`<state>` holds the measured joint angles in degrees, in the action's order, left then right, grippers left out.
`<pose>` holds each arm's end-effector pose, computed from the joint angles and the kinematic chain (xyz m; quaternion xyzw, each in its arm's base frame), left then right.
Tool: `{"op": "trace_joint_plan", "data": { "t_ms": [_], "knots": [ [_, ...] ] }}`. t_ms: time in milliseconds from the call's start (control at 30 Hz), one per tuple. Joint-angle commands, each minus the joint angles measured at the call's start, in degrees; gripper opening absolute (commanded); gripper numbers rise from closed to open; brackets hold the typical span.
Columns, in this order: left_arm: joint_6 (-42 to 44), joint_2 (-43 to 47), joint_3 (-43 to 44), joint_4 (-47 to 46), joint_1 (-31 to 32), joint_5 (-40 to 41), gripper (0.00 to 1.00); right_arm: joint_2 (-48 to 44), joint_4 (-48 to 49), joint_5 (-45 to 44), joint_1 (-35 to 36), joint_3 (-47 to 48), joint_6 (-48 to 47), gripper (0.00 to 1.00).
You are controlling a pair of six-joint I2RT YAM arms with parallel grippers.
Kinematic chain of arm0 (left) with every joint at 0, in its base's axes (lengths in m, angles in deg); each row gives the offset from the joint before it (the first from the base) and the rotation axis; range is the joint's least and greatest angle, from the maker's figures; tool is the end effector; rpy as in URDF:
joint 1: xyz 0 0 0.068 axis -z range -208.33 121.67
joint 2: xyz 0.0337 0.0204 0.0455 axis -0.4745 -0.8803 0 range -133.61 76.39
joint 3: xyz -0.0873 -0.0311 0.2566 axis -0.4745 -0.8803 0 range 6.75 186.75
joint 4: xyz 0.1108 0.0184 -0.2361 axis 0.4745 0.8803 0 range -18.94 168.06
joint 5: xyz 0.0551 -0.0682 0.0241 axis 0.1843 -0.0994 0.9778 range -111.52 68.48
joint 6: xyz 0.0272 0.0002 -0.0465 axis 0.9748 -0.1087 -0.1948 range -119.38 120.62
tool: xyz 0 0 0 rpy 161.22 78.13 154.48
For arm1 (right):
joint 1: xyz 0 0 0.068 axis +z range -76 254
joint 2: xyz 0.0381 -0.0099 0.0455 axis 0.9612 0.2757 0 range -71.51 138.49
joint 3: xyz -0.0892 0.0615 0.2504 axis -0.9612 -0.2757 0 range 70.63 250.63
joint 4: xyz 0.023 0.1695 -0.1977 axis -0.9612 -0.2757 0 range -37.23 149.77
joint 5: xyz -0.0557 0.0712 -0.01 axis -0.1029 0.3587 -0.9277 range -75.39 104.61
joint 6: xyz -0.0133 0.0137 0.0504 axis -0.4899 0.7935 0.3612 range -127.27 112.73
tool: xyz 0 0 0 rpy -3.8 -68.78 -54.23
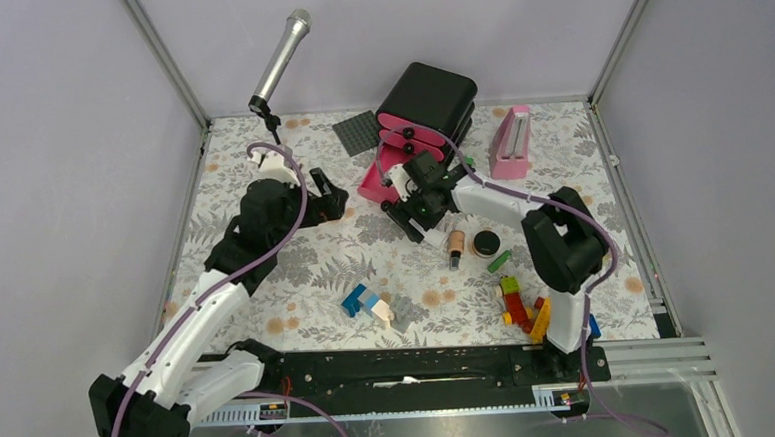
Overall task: Organize the makeup
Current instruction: Pick up the makeup from the center of the board.
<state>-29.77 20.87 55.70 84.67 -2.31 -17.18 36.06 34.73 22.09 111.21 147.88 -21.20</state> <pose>0.2021 -0.0956 0.3249 -0.0530 0.8181 -0.2428 0.5186 0.3187 0.2478 0.2034 -0.4288 0.8509 0.1210 0.2784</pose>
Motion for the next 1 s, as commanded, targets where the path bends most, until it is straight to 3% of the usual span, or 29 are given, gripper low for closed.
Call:
{"op": "trace_joint_plan", "data": {
  "t_ms": [0, 200, 600, 667, 800, 967],
  "knots": [
    [4.8, 3.2, 1.0, 3.3, 0.1, 2.2, 0.95, 4.0, -2.3, -6.1, 0.8, 3.2, -3.3, 0.82],
    [6.5, 4.9, 1.4, 4.6, 0.0, 5.3, 0.96, 7.3, -2.6, -2.9, 1.8, 6.2, -1.9, 0.76],
    [8.5, 6.7, 1.6, 6.1, -0.6, 7.3, 0.99, 4.5, -4.3, 0.3, 4.9, 5.5, 3.2, 0.36],
    [8.5, 6.9, 1.6, 6.1, -1.1, 7.3, 0.99, 3.4, -4.3, 0.8, 5.0, 5.7, 5.6, 0.30],
    [8.4, 7.6, 1.2, 6.2, -2.4, 7.6, 0.99, 2.4, -4.4, 2.7, 5.0, 9.7, 14.3, 0.04],
    [7.5, 8.7, 0.8, 6.8, -3.2, 8.8, 0.99, 4.6, -6.0, 2.3, 4.7, 21.3, 27.8, 0.00]
  ]
}}
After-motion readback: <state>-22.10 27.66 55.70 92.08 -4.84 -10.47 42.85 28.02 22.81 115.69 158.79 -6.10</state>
